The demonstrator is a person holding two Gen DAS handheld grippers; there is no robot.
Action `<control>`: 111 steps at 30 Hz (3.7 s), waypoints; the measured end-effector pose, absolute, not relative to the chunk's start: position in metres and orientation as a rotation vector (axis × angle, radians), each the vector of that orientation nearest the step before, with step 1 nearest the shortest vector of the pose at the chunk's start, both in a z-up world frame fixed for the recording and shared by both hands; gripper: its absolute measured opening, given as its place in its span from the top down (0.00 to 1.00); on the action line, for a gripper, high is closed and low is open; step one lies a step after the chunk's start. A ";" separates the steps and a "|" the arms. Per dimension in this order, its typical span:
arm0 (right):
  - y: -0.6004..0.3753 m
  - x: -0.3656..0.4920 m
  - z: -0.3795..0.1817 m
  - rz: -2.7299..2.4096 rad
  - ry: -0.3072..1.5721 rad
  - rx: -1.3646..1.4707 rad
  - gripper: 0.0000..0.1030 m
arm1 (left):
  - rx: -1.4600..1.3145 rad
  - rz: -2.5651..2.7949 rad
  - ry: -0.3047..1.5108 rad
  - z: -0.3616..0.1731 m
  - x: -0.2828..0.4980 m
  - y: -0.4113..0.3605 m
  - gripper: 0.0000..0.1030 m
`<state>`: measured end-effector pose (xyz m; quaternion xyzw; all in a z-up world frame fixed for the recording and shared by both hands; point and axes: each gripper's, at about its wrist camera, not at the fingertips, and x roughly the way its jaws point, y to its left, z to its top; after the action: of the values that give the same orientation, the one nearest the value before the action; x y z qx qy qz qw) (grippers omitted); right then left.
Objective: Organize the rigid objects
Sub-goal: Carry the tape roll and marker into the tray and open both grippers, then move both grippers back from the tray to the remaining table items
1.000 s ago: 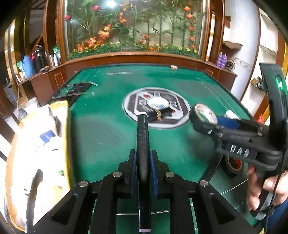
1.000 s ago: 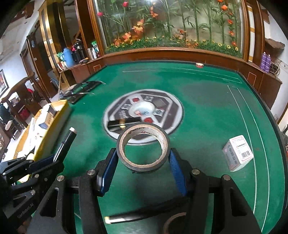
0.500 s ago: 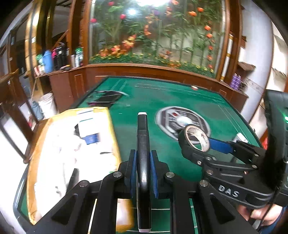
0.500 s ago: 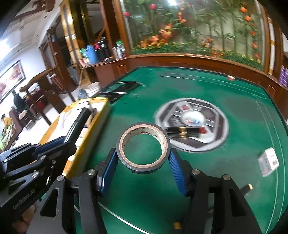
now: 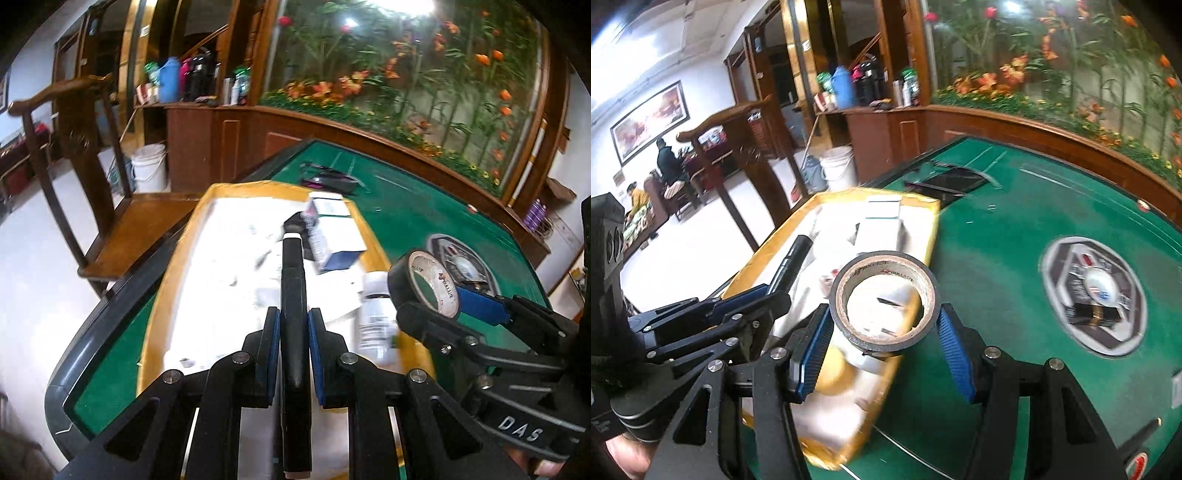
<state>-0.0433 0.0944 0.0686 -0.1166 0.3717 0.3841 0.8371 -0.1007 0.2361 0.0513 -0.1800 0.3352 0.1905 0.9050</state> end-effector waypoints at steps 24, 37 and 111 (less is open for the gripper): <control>0.114 -0.054 0.041 0.932 0.881 -0.264 0.36 | -0.281 0.516 0.699 0.033 -0.112 0.255 0.46; 0.097 -0.074 0.044 0.967 0.883 -0.262 0.36 | -0.090 0.620 0.767 0.028 -0.104 0.244 0.46; -0.205 0.070 0.071 0.485 0.954 0.357 0.35 | 0.099 0.038 1.038 0.021 0.165 0.030 0.46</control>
<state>0.0704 -0.2047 0.0713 0.1690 0.4520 0.2297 0.8452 0.1647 0.0299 0.0208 0.0471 0.4958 0.0182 0.8670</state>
